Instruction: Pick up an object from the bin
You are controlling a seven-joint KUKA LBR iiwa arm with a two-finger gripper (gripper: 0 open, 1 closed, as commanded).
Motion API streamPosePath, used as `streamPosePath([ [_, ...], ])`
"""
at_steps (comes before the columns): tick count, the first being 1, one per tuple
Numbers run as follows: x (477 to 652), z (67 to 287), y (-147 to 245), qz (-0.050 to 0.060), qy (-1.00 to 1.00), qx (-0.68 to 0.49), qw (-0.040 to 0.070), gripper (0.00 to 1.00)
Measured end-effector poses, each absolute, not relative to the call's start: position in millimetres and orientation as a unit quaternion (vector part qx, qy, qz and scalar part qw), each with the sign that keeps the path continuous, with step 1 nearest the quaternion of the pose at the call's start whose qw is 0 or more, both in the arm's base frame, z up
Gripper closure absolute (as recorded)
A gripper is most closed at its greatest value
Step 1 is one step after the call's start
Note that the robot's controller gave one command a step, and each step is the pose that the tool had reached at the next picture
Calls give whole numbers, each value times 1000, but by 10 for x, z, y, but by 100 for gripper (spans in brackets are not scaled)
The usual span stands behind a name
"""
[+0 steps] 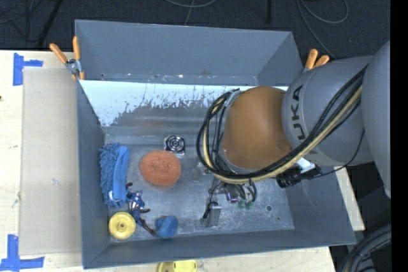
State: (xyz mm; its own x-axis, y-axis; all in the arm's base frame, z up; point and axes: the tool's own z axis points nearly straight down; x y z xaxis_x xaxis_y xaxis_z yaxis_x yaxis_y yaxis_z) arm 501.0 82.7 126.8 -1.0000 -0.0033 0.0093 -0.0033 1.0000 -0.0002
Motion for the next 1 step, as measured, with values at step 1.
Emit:
streamPosePath([
  [1, 5029, 1312, 823, 0, -1000, 0, 1, 0],
])
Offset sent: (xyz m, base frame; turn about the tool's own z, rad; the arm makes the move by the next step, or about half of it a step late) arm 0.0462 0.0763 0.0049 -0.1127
